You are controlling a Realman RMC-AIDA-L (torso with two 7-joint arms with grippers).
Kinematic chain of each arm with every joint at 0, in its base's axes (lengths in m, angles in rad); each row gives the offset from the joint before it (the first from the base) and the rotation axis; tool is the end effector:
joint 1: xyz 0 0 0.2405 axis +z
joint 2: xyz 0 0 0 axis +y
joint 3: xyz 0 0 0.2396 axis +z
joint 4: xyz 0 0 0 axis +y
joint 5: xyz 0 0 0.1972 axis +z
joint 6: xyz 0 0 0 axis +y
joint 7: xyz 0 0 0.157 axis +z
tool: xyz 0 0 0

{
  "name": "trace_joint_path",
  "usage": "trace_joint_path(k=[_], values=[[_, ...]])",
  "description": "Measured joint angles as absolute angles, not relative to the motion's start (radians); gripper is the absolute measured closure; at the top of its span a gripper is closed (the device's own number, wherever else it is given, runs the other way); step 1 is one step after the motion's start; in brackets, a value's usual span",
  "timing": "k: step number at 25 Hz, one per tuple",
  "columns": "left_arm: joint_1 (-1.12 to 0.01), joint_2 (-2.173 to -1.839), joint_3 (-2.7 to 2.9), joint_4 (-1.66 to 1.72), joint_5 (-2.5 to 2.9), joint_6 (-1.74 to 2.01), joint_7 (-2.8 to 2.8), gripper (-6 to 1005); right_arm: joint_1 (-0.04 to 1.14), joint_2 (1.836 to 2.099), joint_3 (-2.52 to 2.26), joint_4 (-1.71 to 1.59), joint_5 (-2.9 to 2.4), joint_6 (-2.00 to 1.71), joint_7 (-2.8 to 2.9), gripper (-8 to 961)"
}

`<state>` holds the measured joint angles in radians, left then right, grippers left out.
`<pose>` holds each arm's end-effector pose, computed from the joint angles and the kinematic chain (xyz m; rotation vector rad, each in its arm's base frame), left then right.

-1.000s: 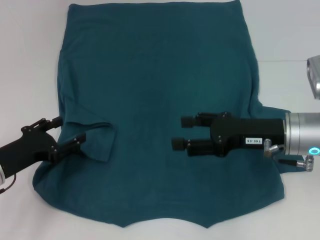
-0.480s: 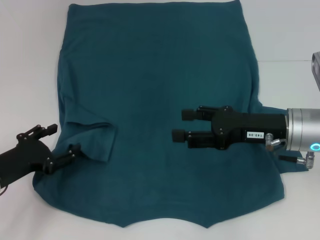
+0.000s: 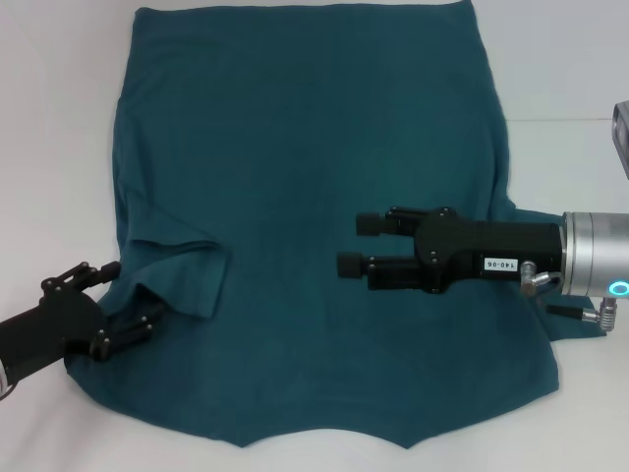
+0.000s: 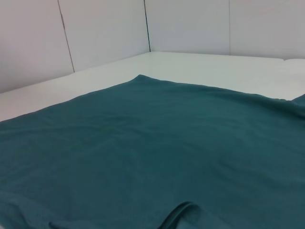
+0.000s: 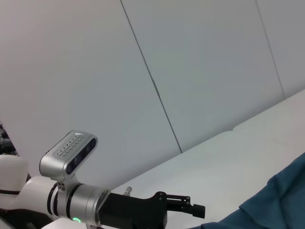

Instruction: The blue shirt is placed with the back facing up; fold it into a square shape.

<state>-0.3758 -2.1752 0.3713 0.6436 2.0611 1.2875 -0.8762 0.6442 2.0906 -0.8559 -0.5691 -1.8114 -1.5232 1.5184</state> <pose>-0.3242 0.2954 -0.0018 -2.3102 -0.4627 -0.3934 0.1790 0.3338 -0.0291 -2.8084 0.7208 0.9006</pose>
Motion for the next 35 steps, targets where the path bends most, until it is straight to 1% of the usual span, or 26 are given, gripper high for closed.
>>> trace_joint_path(k=[17, 22, 27, 30, 35], values=[[-0.404, -2.175, 0.42, 0.624, 2.051, 1.179, -0.884, 205, 0.633, 2.089, -0.856, -0.569, -1.807, -1.529, 1.517, 99], [-0.406, -2.175, 0.42, 0.625, 2.051, 1.18, -0.885, 409, 0.634, 2.089, -0.856, -0.569, -1.804, -1.53, 1.517, 99], [-0.407, -2.175, 0.422, 0.63, 2.051, 1.203, -0.899, 640, 0.634, 2.089, -0.856, -0.569, -1.804, -1.529, 1.516, 99], [-0.408, -2.174, 0.423, 0.65, 2.052, 1.245, -0.926, 848, 0.634, 2.089, -0.856, -0.571, -1.804, -1.529, 1.515, 99], [-0.412, -2.174, 0.427, 0.678, 2.051, 1.292, -0.961, 918, 0.634, 2.089, -0.856, -0.571, -1.804, -1.529, 1.513, 99]])
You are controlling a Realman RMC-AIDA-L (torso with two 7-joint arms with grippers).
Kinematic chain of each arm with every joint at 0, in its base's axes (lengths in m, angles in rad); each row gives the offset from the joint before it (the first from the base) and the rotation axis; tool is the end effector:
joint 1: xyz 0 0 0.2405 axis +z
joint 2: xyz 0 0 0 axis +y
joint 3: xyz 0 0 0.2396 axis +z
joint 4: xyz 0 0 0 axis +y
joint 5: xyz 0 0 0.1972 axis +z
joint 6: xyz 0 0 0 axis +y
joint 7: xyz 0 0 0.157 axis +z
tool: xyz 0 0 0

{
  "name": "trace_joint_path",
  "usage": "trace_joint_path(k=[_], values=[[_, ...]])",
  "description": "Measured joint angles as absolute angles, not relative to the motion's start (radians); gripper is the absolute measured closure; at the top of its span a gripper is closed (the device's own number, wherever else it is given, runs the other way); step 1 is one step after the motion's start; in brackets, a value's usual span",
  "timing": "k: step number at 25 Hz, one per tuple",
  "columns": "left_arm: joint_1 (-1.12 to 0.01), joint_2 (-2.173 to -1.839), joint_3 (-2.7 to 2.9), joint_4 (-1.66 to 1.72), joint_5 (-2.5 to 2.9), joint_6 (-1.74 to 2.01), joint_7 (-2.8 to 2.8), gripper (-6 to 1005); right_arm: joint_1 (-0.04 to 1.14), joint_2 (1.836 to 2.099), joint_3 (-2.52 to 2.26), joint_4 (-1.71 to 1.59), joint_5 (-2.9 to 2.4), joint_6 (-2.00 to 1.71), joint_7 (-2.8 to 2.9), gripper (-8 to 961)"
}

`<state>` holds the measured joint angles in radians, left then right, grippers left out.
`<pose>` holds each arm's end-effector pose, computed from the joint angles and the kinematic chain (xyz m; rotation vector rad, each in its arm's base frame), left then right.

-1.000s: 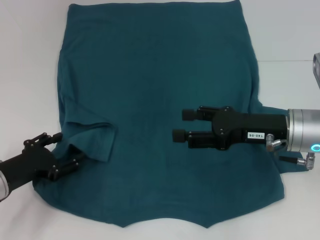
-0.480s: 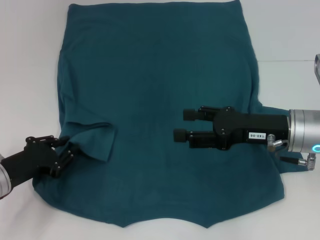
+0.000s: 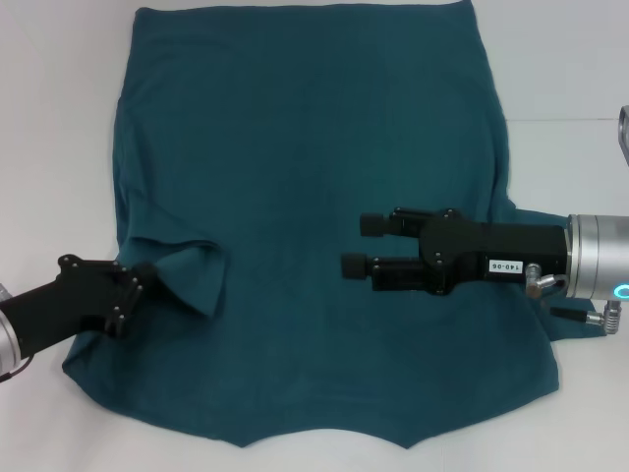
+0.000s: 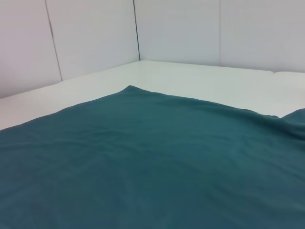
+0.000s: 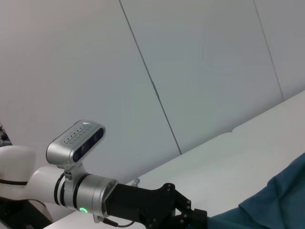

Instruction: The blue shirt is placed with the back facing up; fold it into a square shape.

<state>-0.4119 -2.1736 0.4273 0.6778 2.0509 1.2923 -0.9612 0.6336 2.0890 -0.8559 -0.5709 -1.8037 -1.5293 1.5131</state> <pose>-0.3072 0.3108 0.0003 -2.3445 -0.4563 -0.4279 0.1814 0.3320 -0.0276 -2.8013 0.7220 0.9100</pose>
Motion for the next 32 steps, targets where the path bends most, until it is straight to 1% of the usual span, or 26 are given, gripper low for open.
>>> trace_joint_path(k=[6, 17, 22, 25, 32], values=[[-0.418, -2.175, 0.475, 0.675, 2.05, 1.294, -0.977, 1001, 0.634, 2.089, -0.856, -0.571, -1.804, -1.529, 1.512, 100], [-0.413, -2.175, 0.57, 0.675, 2.057, 1.297, -0.992, 1000, 0.634, 2.089, -0.856, -0.572, -1.804, -1.529, 1.511, 100], [-0.411, -2.175, 0.574, 0.684, 2.056, 1.297, -0.992, 948, 0.634, 2.089, -0.856, -0.574, -1.804, -1.529, 1.512, 100], [-0.408, -2.175, 0.559, 0.69, 2.036, 1.296, -0.996, 730, 0.634, 2.088, -0.856, -0.576, -1.804, -1.532, 1.514, 100], [-0.407, -2.175, 0.543, 0.684, 1.903, 1.247, -1.005, 564, 0.634, 2.088, -0.856, -0.577, -1.804, -1.535, 1.516, 100]])
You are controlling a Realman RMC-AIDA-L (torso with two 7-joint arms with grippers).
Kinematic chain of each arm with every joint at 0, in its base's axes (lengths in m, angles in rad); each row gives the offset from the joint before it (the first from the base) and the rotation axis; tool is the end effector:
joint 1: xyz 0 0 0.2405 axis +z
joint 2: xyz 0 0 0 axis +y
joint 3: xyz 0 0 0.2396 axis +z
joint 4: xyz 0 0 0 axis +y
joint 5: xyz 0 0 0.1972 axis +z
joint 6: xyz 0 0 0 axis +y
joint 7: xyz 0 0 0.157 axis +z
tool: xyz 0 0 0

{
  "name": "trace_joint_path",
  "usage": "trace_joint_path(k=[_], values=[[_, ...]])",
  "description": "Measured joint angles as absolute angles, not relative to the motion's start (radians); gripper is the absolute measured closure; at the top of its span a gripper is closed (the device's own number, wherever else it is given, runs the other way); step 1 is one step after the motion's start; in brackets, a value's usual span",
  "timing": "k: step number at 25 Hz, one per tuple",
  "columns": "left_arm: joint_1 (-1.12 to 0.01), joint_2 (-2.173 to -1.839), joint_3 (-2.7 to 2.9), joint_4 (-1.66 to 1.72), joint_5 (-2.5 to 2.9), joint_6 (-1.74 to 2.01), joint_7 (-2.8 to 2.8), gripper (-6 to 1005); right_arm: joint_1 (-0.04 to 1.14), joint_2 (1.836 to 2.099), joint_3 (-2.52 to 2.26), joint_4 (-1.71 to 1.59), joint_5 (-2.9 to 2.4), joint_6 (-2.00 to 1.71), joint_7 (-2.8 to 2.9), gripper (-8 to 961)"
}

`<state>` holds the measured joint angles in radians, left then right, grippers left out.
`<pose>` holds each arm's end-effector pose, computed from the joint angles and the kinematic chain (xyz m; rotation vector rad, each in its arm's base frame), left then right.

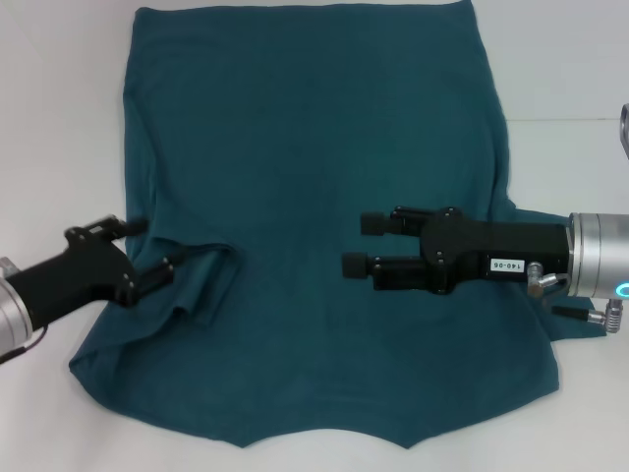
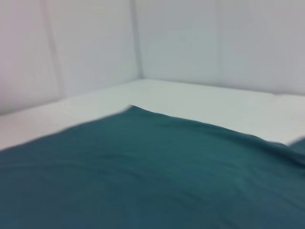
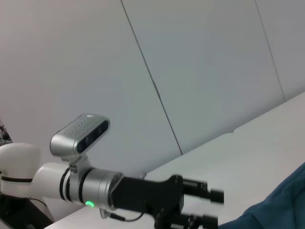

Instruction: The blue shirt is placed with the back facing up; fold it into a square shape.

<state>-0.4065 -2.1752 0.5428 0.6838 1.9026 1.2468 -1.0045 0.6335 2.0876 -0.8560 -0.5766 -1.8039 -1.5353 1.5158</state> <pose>-0.2923 0.3237 0.0018 -2.2977 -0.4678 -0.5080 0.1808 0.3321 -0.0262 -2.8051 0.7160 0.9112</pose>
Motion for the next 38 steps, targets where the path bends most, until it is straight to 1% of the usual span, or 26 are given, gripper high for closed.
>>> trace_joint_path(k=[3, 9, 20, 26, 38], values=[[-0.412, -2.175, 0.547, 0.669, 1.858, 1.197, -1.011, 493, 0.634, 2.088, -0.856, -0.577, -1.804, -1.536, 1.516, 100], [-0.449, -2.175, 0.56, 0.622, 1.852, 1.067, -1.072, 287, 0.634, 2.088, -0.856, -0.578, -1.804, -1.536, 1.516, 100], [-0.482, -2.172, 0.631, 0.609, 1.858, 0.967, -1.367, 309, 0.634, 2.089, -0.856, -0.578, -1.803, -1.535, 1.519, 101], [-0.492, -2.175, 0.69, 0.58, 1.858, 0.868, -1.382, 309, 0.635, 2.089, -0.856, -0.578, -1.802, -1.535, 1.519, 101], [-0.506, -2.174, 0.71, 0.555, 1.853, 0.85, -1.383, 308, 0.633, 2.087, -0.856, -0.577, -1.802, -1.535, 1.517, 101]])
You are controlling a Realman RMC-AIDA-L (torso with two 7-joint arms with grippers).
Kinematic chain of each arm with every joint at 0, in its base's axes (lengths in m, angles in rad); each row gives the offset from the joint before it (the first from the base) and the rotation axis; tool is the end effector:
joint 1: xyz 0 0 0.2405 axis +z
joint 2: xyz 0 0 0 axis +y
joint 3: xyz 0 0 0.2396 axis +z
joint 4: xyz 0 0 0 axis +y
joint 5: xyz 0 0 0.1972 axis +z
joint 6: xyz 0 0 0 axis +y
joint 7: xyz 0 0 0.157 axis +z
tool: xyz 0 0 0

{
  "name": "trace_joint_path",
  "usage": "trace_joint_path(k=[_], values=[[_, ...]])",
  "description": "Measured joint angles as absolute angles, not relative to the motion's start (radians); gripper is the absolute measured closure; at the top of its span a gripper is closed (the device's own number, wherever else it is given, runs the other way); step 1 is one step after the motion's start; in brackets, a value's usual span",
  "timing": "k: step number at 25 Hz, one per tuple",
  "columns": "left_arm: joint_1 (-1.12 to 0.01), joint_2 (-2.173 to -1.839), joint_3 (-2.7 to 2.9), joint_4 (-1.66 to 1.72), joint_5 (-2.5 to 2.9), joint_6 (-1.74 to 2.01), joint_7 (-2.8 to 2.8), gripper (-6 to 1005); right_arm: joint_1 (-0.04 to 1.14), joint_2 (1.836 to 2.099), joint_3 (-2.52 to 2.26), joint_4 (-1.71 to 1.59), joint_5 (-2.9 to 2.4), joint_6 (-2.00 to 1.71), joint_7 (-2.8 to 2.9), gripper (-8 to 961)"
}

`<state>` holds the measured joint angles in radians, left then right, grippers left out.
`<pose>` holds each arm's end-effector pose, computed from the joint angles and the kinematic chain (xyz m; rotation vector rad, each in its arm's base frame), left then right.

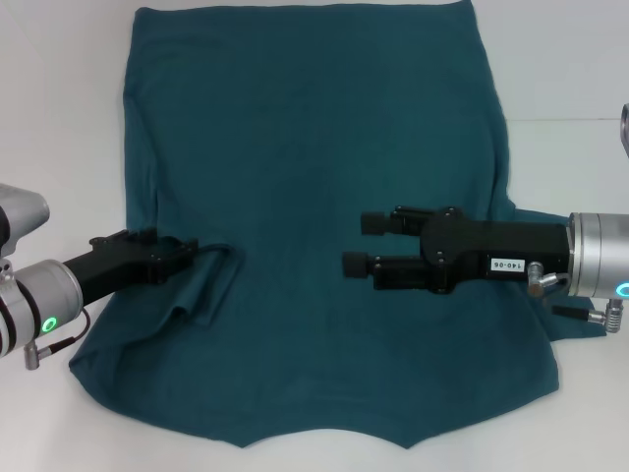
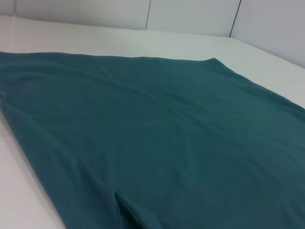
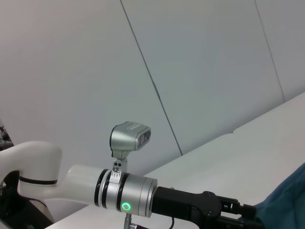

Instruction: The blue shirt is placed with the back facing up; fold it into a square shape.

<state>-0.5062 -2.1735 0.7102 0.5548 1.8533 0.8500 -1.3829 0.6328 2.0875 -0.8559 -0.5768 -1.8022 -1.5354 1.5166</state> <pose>-0.2989 0.3612 -0.0294 -2.1283 -0.9602 -0.4389 0.1808 0.3321 -0.0260 -2.8033 0.7177 0.9134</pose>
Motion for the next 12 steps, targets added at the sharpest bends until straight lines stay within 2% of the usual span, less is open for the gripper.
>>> trace_joint_path(k=[12], values=[[-0.502, -2.173, 0.702, 0.559, 1.853, 0.804, -1.384, 308, 0.63, 2.087, -0.856, -0.574, -1.802, -1.536, 1.517, 99]])
